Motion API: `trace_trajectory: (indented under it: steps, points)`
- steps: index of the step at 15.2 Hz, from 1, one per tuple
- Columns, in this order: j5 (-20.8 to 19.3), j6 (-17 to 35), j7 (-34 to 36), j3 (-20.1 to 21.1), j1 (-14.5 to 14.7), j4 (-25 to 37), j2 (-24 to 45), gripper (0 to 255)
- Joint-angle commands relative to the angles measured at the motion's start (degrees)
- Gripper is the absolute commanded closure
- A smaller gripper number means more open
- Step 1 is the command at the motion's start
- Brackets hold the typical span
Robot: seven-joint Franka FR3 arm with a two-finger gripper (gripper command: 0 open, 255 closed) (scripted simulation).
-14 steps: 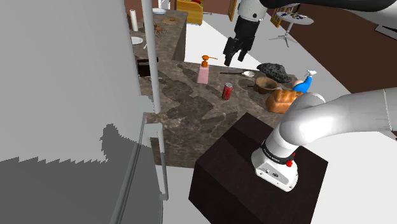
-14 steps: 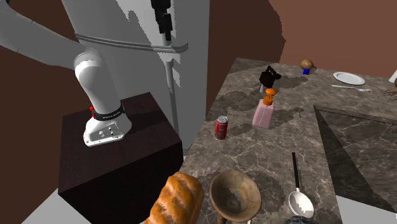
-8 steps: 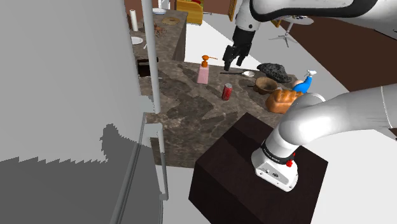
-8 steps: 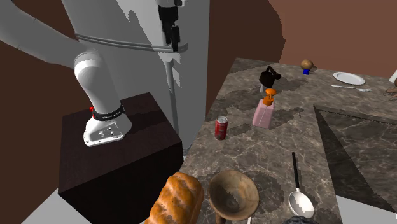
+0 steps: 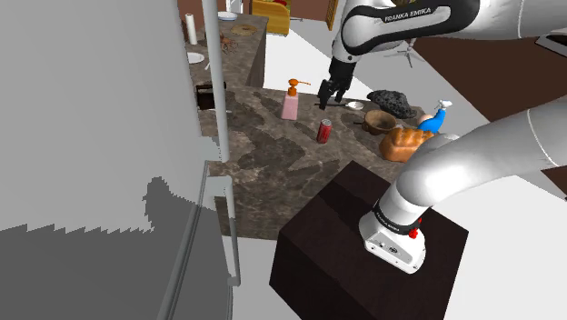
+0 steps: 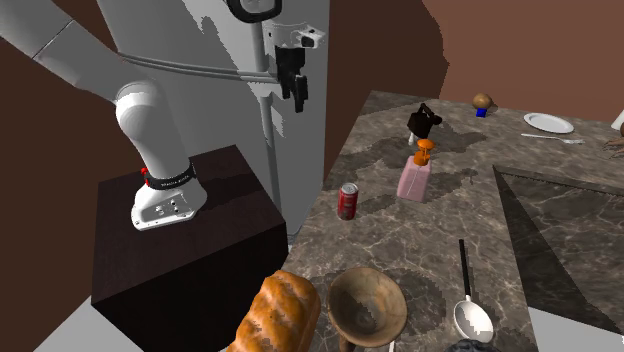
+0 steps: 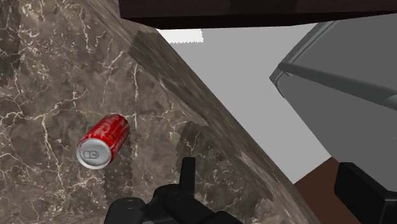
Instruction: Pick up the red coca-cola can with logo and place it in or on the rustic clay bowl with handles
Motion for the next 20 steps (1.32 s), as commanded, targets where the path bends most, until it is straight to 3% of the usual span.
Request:
trace_trajectory:
  steps: [1,10,16,20]
  points:
    - [-0.82,3.39,-2.00,-1.75,-0.58,-0.14,3.27,0]
    - [-0.09,17.32,-11.71,-9.06,-1.68,3.61,21.41,0]
    - [5.69,24.42,-20.47,-12.11,-2.66,9.52,35.35,0]
    - [10.96,27.55,-26.68,-11.91,-5.04,14.94,44.82,0]
